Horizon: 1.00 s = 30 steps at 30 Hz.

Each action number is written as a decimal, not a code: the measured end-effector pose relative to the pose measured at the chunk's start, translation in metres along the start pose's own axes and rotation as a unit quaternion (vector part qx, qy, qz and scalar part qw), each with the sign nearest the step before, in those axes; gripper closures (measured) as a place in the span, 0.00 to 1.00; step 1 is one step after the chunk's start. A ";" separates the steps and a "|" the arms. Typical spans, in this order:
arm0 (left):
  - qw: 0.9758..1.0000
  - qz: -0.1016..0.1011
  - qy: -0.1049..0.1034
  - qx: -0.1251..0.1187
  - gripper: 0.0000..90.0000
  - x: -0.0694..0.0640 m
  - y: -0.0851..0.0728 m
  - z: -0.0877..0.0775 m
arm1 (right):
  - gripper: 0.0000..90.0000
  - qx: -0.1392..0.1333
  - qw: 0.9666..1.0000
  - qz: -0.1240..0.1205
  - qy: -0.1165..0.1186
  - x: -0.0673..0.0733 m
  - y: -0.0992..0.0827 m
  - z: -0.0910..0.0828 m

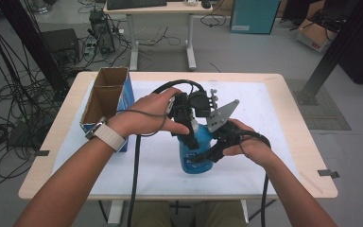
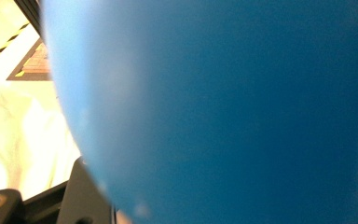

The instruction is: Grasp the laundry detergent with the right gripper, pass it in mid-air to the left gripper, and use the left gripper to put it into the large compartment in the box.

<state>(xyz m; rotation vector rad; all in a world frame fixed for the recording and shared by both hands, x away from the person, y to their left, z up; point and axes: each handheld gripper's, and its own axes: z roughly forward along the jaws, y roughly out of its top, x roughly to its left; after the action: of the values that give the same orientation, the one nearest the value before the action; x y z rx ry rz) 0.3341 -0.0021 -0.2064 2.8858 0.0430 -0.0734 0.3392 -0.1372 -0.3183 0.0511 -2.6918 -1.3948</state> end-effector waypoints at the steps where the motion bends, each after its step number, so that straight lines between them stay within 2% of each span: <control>1: 1.000 0.001 0.002 0.001 0.41 0.000 0.000 0.000 | 0.48 -0.001 1.000 0.003 0.003 0.000 0.000 0.000; 8: 1.000 0.001 0.002 0.003 0.41 0.000 0.001 0.000 | 0.48 0.000 1.000 -0.004 -0.002 0.000 0.000 -0.001; 13: 1.000 0.002 0.001 0.003 0.41 0.000 0.002 0.000 | 0.48 0.000 1.000 0.005 0.003 0.001 -0.001 -0.002; 14: 1.000 0.002 0.001 0.004 0.41 0.000 0.002 0.000 | 0.48 0.000 1.000 -0.003 -0.003 0.000 -0.001 -0.001; 18: 1.000 0.001 0.003 0.001 0.41 0.000 0.002 0.000 | 0.48 0.000 1.000 0.004 0.002 0.001 0.000 -0.002; 30: 1.000 0.001 0.003 0.004 0.41 0.000 0.002 -0.002 | 0.48 0.000 1.000 0.001 0.000 0.000 0.001 -0.002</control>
<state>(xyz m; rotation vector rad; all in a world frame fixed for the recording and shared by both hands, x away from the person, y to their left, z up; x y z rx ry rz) 0.3341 -0.0033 -0.2043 2.8934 0.0402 -0.0659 0.3390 -0.1387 -0.3162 0.0492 -2.6926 -1.3935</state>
